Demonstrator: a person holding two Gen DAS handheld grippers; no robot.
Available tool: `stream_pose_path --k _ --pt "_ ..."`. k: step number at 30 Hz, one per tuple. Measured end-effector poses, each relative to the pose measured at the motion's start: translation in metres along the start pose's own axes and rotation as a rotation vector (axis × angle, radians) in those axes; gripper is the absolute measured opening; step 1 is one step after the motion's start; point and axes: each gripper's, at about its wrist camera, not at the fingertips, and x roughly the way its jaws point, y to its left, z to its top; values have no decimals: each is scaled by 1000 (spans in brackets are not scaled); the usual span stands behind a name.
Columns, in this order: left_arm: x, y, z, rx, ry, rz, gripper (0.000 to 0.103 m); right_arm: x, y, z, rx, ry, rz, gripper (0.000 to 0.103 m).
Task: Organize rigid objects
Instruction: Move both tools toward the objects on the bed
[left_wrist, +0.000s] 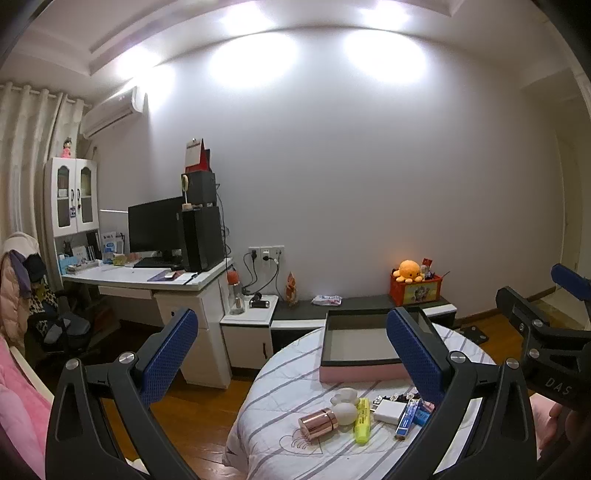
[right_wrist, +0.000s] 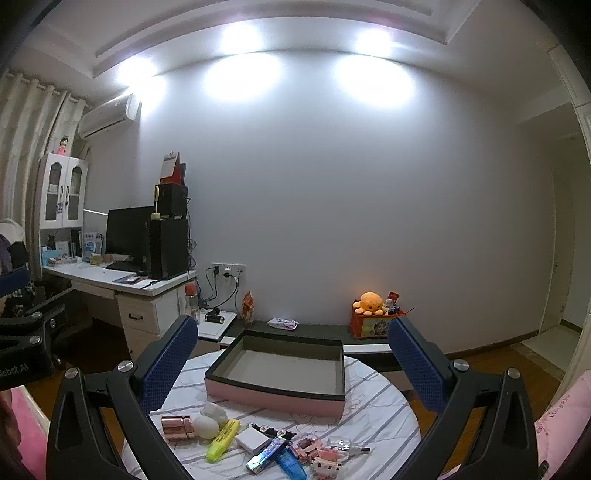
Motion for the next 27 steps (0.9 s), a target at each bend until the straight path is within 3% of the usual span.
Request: stream_pose_path --k 3,27 --pt "0 15 7 -5 12 -3 103 3 2 -3 -2 9 2 103" --pt "52 16 -19 22 158 21 103 46 -8 -35 -8 140 -16 103"
